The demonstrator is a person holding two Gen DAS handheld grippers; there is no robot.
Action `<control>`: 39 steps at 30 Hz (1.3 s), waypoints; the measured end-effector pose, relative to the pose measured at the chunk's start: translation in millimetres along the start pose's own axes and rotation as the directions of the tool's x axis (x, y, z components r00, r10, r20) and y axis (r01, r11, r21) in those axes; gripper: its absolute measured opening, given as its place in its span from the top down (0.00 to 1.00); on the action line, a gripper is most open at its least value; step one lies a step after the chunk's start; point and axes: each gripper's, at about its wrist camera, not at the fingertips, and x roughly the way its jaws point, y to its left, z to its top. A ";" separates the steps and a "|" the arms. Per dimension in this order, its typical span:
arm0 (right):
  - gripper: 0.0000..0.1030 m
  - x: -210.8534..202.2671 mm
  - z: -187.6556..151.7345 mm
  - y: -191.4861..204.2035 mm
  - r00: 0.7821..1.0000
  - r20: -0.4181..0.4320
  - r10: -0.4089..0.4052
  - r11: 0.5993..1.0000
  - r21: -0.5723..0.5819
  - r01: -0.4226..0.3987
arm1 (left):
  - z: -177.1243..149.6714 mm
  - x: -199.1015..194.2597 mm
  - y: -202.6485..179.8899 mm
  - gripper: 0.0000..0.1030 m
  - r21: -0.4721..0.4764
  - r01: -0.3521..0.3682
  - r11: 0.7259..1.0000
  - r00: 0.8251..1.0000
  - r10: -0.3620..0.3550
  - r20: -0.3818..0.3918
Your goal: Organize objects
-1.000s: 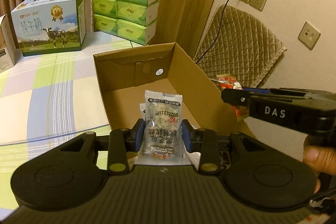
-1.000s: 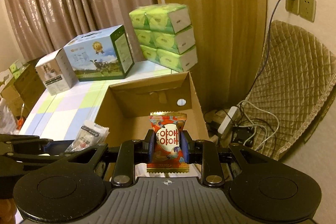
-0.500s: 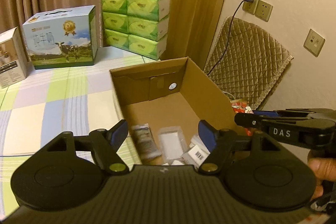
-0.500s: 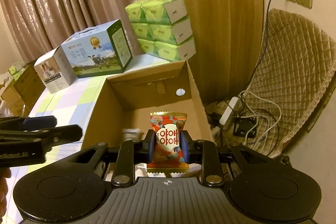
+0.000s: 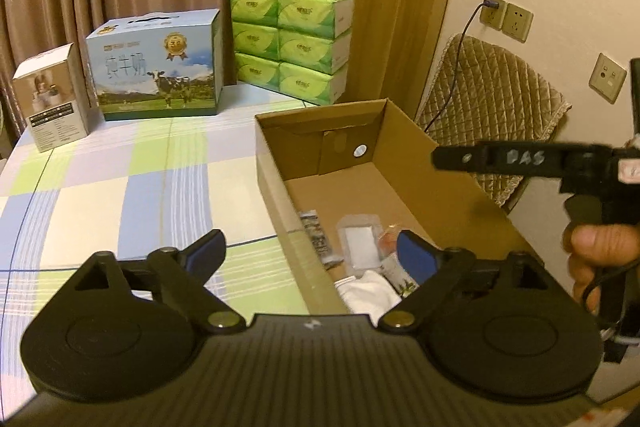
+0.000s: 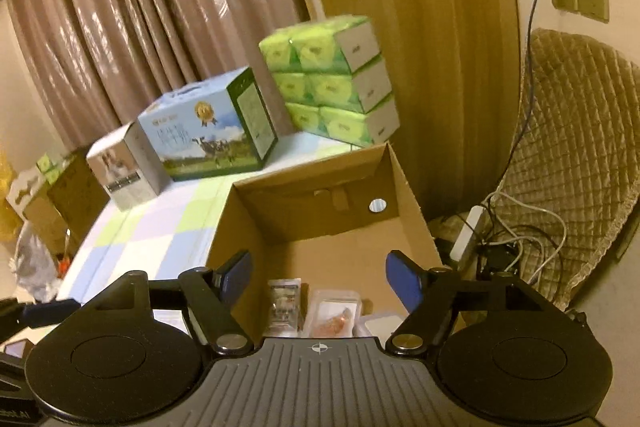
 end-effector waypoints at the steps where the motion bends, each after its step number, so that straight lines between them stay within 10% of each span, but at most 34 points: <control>1: 0.31 -4.2 -1.1 -0.3 1.000 0.005 -0.003 1.000 -0.001 0.003 | -2.3 -2.5 1.2 0.09 -0.005 -0.003 1.000 1.000 0.003 0.004; 10: 0.02 -55.5 -18.0 1.2 0.999 0.020 -0.025 1.000 0.007 0.025 | -24.8 -34.9 2.8 0.01 -0.046 0.004 0.999 1.000 -0.003 0.013; 39: 0.02 -203.0 -113.6 44.3 0.994 -0.044 -0.105 0.989 -0.107 0.100 | -96.0 -144.5 -37.7 0.01 -0.118 -0.037 0.992 0.998 0.030 -0.059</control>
